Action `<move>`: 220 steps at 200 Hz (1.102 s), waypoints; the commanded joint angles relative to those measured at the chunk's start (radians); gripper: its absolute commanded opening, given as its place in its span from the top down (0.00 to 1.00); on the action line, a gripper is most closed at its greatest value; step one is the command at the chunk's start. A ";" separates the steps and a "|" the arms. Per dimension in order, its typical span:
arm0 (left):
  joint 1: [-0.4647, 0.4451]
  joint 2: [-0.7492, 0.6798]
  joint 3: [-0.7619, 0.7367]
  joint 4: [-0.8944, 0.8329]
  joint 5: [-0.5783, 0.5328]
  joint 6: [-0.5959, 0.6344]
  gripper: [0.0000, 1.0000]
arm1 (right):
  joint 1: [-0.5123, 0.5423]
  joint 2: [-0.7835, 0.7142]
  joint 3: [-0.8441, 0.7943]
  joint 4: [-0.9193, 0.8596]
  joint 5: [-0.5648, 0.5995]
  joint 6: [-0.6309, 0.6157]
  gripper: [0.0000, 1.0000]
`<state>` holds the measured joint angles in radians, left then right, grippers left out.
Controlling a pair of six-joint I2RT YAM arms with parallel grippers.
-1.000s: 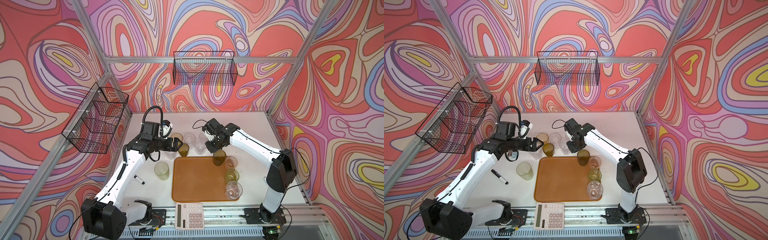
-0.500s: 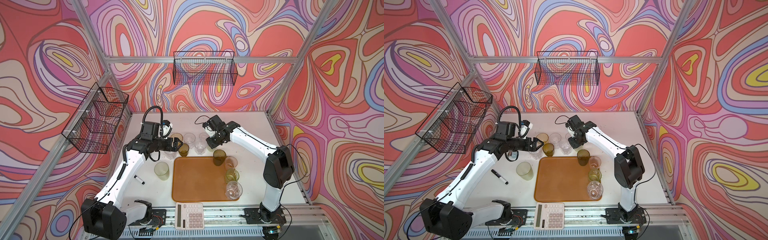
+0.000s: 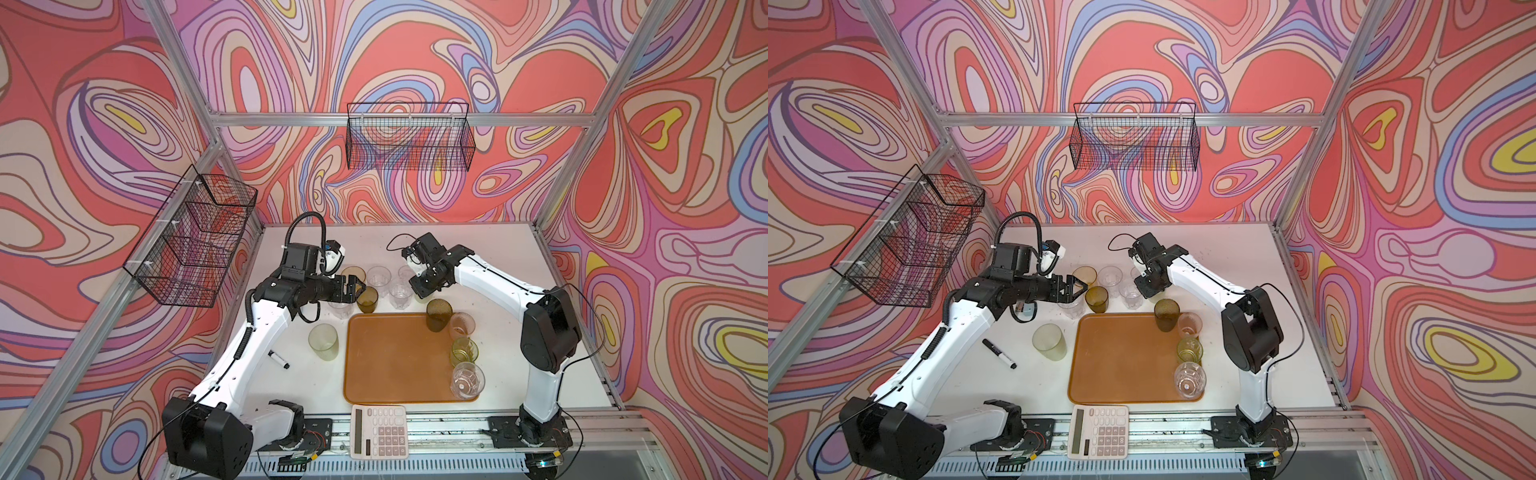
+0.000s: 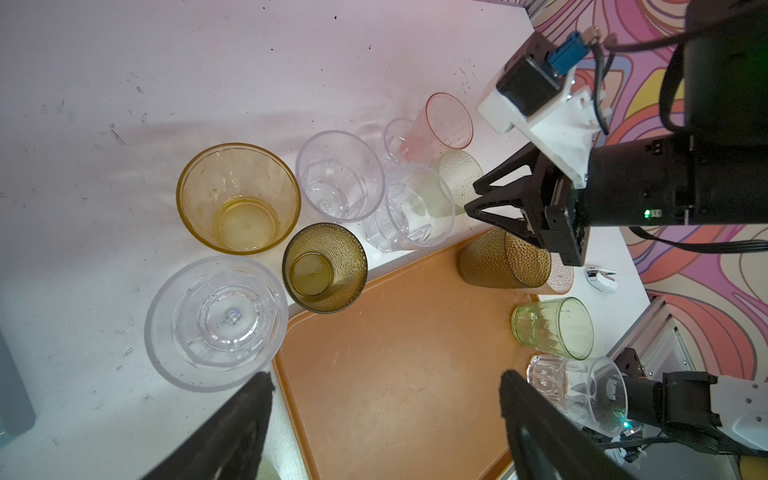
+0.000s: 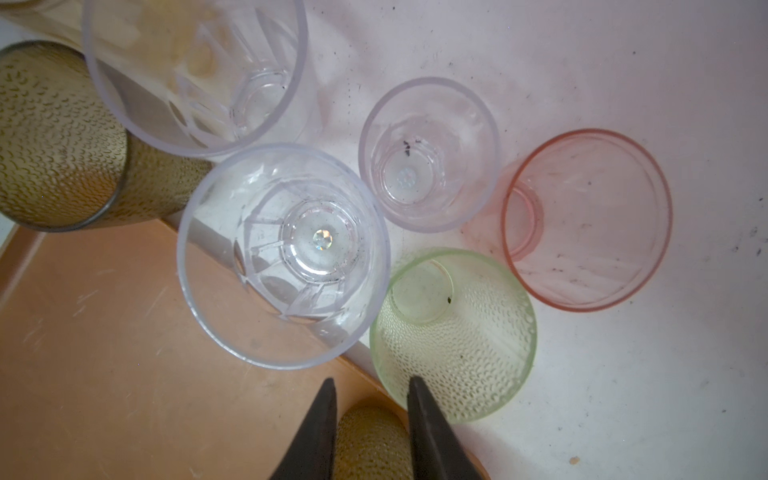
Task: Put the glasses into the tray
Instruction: 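Move the right gripper over the pale green textured cup in the cluster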
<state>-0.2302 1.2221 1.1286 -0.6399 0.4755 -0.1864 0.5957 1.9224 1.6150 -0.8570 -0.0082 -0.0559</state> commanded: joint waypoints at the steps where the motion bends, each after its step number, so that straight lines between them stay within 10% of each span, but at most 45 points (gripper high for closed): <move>1: -0.006 -0.006 0.010 -0.018 0.014 0.019 0.12 | -0.012 0.028 -0.024 0.030 -0.002 -0.008 0.70; 220: -0.006 -0.002 0.012 -0.019 0.011 0.021 0.12 | -0.033 0.064 -0.056 0.050 -0.003 -0.019 0.83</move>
<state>-0.2302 1.2221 1.1286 -0.6399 0.4786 -0.1837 0.5686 1.9682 1.5703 -0.8150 -0.0158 -0.0681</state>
